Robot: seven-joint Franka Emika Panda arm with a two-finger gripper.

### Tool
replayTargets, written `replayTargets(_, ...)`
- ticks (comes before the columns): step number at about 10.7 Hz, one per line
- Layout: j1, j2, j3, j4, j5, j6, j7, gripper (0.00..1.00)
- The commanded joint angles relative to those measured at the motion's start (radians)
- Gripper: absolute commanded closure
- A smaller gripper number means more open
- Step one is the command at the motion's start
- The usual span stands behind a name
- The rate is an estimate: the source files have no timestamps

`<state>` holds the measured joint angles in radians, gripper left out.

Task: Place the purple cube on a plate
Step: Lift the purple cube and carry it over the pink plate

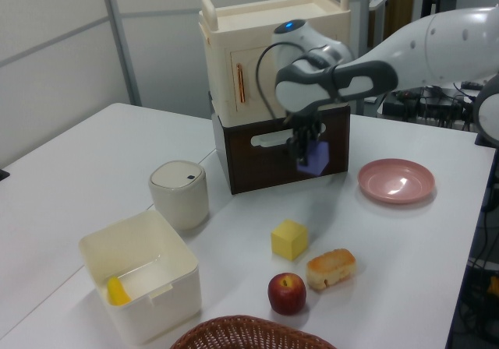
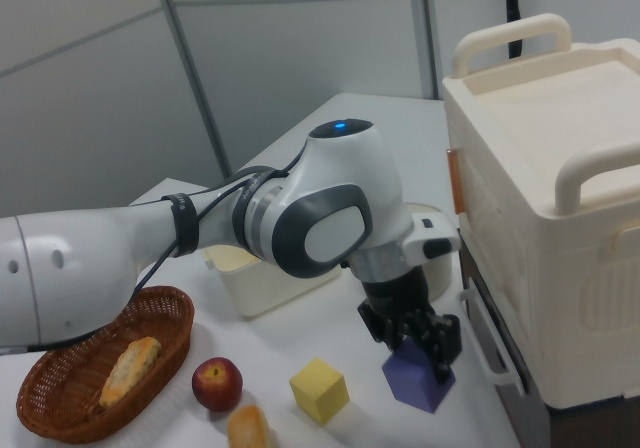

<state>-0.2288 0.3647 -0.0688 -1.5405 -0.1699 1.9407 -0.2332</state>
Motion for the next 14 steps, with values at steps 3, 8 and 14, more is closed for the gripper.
replayTargets(3, -0.131, -0.193, 0.001, -0.237, -0.008, 0.055, -0.221, 0.50)
replayTargets(8, -0.256, -0.214, 0.001, -0.359, -0.007, 0.170, -0.270, 0.50)
replayTargets(14, -0.339, -0.112, 0.001, -0.352, 0.009, 0.223, -0.293, 0.09)
